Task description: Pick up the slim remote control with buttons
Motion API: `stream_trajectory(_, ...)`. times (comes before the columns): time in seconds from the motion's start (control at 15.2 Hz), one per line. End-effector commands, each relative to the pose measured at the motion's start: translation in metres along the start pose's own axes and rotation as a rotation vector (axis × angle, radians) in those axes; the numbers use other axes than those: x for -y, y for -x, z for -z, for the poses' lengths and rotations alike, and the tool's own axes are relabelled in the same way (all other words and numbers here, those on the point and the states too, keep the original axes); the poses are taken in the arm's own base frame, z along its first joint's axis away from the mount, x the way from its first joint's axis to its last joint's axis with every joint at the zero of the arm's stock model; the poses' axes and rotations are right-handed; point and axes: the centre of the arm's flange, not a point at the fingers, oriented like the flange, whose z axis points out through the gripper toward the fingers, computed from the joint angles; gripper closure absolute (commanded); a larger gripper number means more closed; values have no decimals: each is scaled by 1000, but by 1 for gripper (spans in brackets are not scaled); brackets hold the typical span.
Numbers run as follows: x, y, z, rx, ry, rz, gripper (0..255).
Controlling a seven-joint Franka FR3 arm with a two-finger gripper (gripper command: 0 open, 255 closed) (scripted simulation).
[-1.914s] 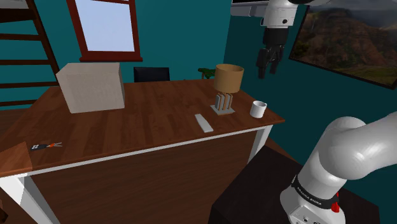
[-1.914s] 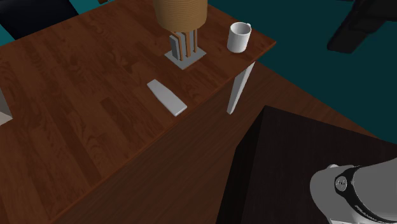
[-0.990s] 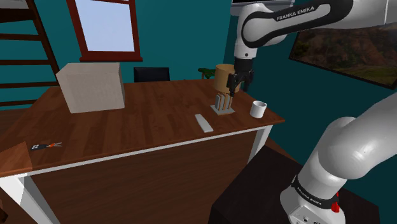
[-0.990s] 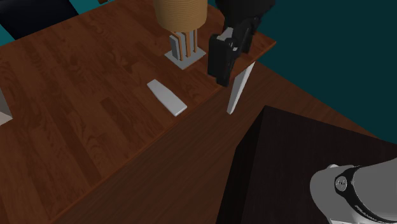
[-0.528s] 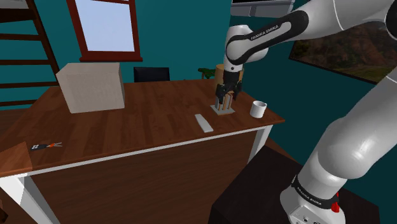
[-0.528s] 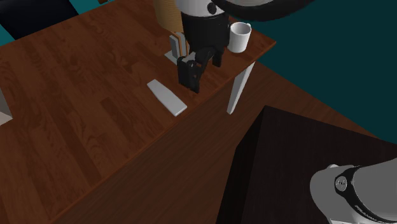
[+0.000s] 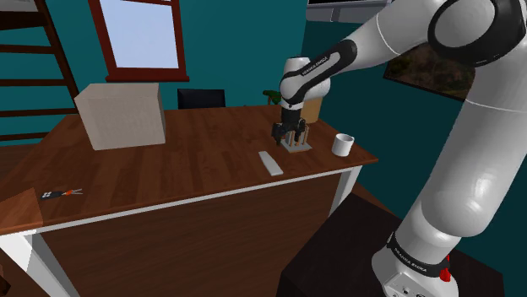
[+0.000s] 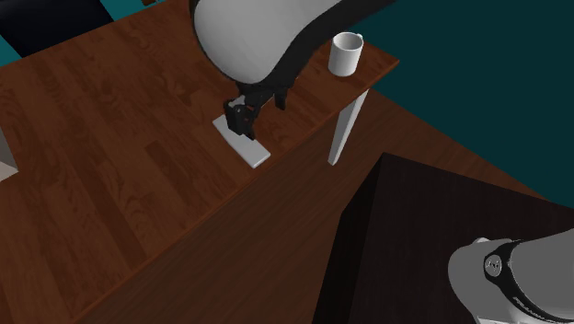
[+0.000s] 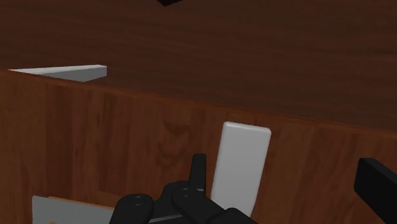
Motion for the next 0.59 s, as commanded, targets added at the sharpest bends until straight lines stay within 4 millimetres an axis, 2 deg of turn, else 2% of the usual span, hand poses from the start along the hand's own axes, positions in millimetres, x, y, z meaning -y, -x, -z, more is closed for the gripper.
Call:
stream_trajectory(0.0, -2, -17, -21, -3, -2, -19, 0)
stream_trajectory(0.53, -6, -90, -96, -14, -13, -92, 0)
